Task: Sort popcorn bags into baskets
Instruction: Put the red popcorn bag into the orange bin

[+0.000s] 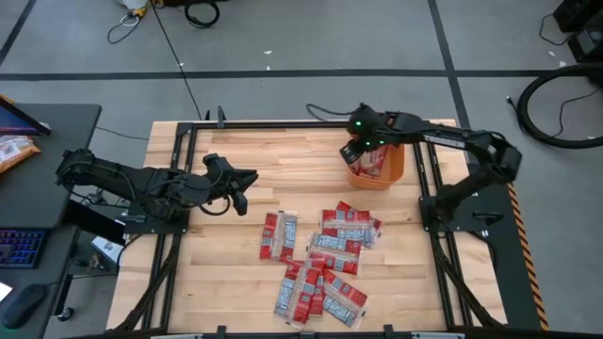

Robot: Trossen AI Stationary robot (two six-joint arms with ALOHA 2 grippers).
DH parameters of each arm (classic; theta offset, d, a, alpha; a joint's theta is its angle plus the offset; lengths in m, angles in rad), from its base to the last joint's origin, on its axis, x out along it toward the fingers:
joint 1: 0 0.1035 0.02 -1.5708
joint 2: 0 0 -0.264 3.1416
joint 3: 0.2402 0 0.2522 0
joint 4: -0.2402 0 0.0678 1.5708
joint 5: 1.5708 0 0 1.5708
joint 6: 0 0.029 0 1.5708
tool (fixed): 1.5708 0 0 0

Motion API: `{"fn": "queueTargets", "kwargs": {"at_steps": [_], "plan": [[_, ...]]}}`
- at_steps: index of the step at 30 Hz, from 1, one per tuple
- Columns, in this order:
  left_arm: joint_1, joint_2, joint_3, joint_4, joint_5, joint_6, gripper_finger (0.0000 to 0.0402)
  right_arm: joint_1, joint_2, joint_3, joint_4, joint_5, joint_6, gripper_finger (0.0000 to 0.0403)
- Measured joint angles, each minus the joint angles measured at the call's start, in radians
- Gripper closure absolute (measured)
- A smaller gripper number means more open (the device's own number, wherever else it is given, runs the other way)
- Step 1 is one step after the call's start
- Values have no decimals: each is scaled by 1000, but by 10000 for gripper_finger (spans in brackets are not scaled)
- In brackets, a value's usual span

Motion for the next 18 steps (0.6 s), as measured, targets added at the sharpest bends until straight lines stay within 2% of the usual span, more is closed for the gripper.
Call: {"fn": "queueTargets", "kwargs": {"at_steps": [10, 18], "plan": [[0, 0, 0, -1, 0, 3, 335, 53, 165, 142, -6, 133, -271, 279], [0, 0, 0, -2, 0, 2, 335, 39, 205, 145, -137, 147, -281, 280]]}}
